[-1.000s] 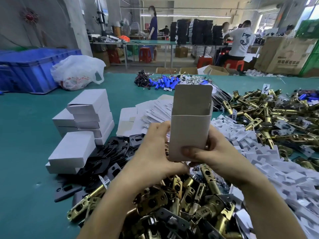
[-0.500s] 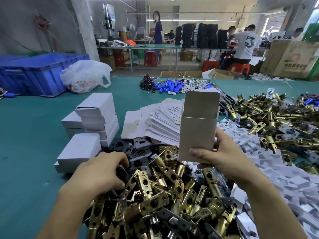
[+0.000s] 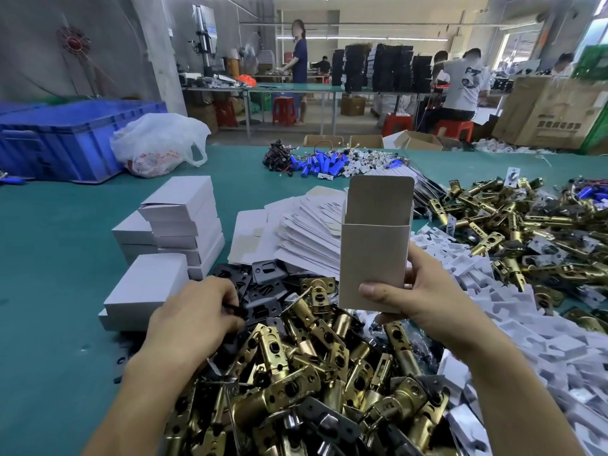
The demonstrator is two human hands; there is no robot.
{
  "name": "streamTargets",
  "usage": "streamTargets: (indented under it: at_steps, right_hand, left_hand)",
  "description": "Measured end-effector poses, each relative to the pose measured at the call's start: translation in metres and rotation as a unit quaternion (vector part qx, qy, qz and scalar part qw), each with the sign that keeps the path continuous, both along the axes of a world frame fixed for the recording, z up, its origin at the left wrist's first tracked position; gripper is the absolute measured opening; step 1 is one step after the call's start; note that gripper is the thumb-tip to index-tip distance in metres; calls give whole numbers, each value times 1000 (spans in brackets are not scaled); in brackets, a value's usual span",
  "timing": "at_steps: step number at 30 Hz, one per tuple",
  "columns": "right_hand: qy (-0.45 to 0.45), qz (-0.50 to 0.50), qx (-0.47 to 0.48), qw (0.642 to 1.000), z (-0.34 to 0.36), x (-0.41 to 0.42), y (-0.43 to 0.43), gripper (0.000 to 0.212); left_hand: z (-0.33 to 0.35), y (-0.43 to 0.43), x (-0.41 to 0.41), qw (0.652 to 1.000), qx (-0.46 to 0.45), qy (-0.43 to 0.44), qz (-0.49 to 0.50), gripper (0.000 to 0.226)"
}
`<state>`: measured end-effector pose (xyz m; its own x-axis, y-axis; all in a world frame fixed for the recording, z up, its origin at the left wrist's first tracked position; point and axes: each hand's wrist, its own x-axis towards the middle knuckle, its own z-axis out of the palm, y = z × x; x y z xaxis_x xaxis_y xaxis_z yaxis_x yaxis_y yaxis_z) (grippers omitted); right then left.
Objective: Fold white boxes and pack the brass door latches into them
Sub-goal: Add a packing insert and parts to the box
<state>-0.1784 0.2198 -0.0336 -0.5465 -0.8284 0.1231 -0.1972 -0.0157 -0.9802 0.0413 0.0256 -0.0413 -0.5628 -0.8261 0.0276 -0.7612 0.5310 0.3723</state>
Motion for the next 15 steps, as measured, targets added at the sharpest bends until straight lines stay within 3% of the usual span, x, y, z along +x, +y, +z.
streamTargets:
  at_steps: [3,7,11,15]
  right_hand:
    - [-5,5,-2,1000,0,0,0,52]
    - [-16,13,-6,1000,1,2,-1,53]
    - [-20,23,-4,1000,2,3,0,55]
    - [-18,38,9,999,0,4,-1,57]
  left_hand:
    - [16,10,-7,987,0,159,-20,19]
    - [41,29,-25,924,76,368,-74,9]
    - [55,46,-38,855,103,498,-104,12]
    - [56,56,-44,821,109,553,-92,13]
